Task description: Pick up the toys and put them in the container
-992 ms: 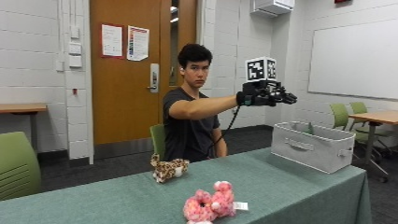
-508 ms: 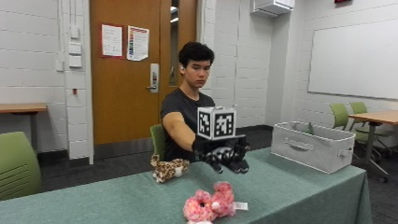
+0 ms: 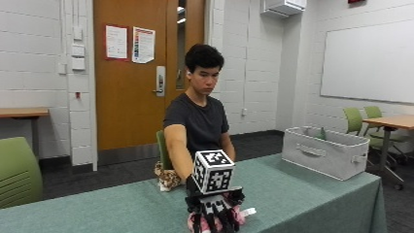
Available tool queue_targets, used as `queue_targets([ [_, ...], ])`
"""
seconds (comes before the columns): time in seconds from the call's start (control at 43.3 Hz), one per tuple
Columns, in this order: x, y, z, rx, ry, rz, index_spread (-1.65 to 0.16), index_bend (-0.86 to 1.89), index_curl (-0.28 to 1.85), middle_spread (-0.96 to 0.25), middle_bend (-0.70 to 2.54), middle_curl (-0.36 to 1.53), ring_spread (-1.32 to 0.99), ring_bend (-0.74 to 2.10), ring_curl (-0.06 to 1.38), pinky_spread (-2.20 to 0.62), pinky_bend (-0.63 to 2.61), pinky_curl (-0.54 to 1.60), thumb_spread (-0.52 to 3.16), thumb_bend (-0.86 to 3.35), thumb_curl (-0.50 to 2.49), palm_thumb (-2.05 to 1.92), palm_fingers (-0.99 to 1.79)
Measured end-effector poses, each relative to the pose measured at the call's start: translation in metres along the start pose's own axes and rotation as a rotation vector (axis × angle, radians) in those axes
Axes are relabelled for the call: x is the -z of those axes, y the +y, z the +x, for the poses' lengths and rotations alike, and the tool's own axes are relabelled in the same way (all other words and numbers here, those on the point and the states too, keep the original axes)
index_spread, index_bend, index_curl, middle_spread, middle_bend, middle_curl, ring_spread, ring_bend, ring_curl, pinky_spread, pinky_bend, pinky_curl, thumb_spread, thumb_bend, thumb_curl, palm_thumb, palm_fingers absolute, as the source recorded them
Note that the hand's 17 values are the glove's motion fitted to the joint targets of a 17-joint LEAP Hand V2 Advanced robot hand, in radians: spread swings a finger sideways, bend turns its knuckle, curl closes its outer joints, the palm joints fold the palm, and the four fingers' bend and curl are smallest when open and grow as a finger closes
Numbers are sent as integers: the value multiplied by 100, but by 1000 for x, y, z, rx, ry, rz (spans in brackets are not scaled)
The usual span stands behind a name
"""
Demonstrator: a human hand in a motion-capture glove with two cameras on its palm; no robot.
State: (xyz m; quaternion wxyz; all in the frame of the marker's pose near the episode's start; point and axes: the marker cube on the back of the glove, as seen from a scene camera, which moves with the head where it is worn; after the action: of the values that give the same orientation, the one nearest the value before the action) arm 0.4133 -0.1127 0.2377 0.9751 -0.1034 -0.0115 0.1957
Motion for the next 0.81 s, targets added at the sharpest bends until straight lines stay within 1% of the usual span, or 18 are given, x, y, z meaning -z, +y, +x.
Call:
queue_targets([
  [0.023,0,0,-1,0,5,0,-27,28,44,-8,3,30,-16,15,18,2,83,38,79,-6,20,-6,-3],
  [0.069,1,0,-2,-1,11,5,-29,31,45,-9,5,29,-16,20,19,2,85,39,84,-4,21,-3,0],
  [0.162,3,0,-1,-9,23,61,-34,42,47,-11,9,25,-20,35,21,1,80,37,97,3,24,9,19],
  [0.185,4,-1,-1,-15,31,85,-35,46,48,-12,14,26,-21,39,23,0,77,36,102,7,26,15,29],
  [0.231,4,-1,-1,-32,47,135,-36,46,48,-14,22,28,-24,41,23,-3,73,34,107,9,28,19,38],
  [0.254,5,-2,-1,-42,54,158,-36,43,48,-17,29,30,-27,46,24,-7,73,34,110,13,30,25,50],
  [0.277,5,-2,-1,-51,61,177,-36,42,47,-18,29,30,-29,47,24,-8,72,33,112,14,31,27,51],
  [0.3,5,-2,-1,-58,69,192,-36,35,46,-20,35,32,-33,55,27,-13,79,35,114,17,32,33,67],
  [0.323,6,-2,-2,-64,78,203,-36,32,45,-22,36,32,-35,57,26,-15,78,34,116,18,33,35,70],
  [0.346,6,-1,-3,-67,87,209,-36,27,45,-24,38,34,-38,64,29,-21,86,36,114,21,36,41,84],
  [0.369,7,0,-4,-68,93,209,-36,23,44,-26,39,34,-39,66,29,-24,88,35,113,22,37,44,87],
  [0.392,8,1,-5,-66,97,204,-36,22,44,-26,39,34,-41,66,30,-25,87,35,114,22,38,44,85],
  [0.415,10,2,-6,-63,96,193,-36,21,45,-28,44,37,-42,71,33,-29,89,37,111,25,40,50,97],
  [0.508,20,8,-13,-47,71,135,-36,20,47,-33,53,41,-46,80,38,-35,83,37,103,27,46,57,111],
  [0.577,34,18,-24,-28,46,135,-36,21,50,-35,59,44,-46,88,42,-38,78,37,98,27,50,60,116],
  [0.692,82,38,-57,17,19,194,-35,21,54,-38,67,49,-46,96,46,-41,75,36,92,26,55,60,118],
  [0.808,150,62,-96,83,-23,298,-35,22,58,-40,71,53,-45,99,48,-43,75,36,88,25,60,60,116],
])
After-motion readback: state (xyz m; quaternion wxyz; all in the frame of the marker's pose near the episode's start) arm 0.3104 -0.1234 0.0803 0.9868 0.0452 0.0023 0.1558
